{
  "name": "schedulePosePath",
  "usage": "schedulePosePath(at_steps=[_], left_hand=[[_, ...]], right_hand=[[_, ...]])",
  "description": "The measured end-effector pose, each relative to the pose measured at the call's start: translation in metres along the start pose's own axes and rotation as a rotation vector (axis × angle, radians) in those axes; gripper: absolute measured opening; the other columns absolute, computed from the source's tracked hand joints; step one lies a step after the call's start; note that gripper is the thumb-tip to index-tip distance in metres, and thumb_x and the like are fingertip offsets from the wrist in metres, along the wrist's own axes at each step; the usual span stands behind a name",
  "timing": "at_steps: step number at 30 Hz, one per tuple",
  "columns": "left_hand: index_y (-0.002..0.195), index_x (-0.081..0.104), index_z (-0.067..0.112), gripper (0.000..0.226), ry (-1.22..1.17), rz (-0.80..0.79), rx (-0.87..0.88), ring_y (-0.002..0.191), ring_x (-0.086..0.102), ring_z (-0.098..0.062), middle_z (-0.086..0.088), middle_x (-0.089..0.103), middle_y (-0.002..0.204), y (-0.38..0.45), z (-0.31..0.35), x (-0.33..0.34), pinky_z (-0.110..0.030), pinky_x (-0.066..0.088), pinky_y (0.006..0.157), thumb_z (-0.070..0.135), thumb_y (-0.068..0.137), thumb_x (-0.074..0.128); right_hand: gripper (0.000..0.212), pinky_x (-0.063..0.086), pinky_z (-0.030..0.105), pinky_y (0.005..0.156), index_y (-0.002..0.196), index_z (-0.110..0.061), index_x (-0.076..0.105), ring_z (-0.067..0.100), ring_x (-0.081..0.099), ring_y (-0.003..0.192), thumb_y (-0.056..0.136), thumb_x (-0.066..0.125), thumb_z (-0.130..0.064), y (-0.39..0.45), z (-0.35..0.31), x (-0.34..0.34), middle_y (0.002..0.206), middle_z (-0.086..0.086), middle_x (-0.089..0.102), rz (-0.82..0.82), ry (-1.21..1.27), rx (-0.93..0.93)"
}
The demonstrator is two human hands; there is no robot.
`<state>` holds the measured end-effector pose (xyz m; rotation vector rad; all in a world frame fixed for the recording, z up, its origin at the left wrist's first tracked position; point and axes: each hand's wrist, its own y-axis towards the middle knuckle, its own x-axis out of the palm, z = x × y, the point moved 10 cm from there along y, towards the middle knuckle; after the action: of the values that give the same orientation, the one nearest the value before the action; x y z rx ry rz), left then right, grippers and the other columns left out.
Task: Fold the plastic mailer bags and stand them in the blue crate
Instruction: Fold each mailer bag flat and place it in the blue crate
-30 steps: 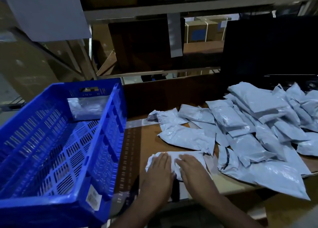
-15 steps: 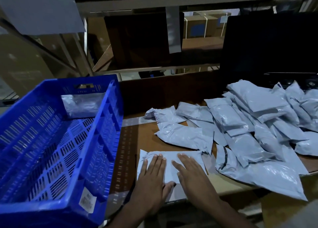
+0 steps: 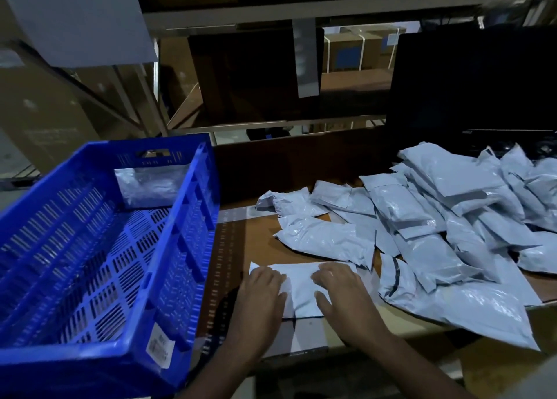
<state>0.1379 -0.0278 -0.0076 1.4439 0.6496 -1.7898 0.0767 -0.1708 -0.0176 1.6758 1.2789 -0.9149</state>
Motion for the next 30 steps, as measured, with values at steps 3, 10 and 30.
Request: schedulePosePath(at_steps=[3, 10, 30], left_hand=[[0.162, 0.016, 0.019, 0.055, 0.066, -0.103, 0.042, 0.156, -0.003, -0.013, 0.001, 0.011, 0.17, -0.002, 0.01, 0.026, -0.031, -0.006, 0.124, 0.034, 0.11, 0.022], [0.161, 0.016, 0.035, 0.068, -0.008, -0.028, -0.035, 0.154, -0.012, -0.007, 0.011, -0.002, 0.17, -0.01, -0.004, 0.027, -0.03, -0.009, 0.124, 0.058, 0.098, 0.03], [0.16, 0.026, 0.018, 0.086, 0.063, -0.076, -0.03, 0.154, 0.017, -0.012, 0.002, 0.019, 0.168, -0.009, -0.004, 0.042, -0.034, 0.006, 0.125, 0.065, 0.096, -0.008]], right_hand=[[0.051, 0.013, 0.032, 0.123, 0.148, -0.024, 0.046, 0.017, 0.028, 0.149, 0.102, 0.034, -0.043, -0.001, -0.023, 0.019, 0.161, -0.003, 0.032, -0.055, -0.028, -0.037], [0.059, -0.01, 0.024, 0.12, 0.155, -0.038, 0.03, 0.005, 0.009, 0.152, 0.102, 0.023, -0.062, -0.005, -0.013, 0.038, 0.165, -0.014, 0.015, -0.186, -0.082, -0.046], [0.088, 0.0, 0.035, 0.12, 0.16, -0.019, 0.014, 0.014, -0.001, 0.154, 0.094, -0.001, -0.076, -0.015, 0.0, 0.031, 0.166, -0.004, 0.001, -0.197, -0.111, 0.041]])
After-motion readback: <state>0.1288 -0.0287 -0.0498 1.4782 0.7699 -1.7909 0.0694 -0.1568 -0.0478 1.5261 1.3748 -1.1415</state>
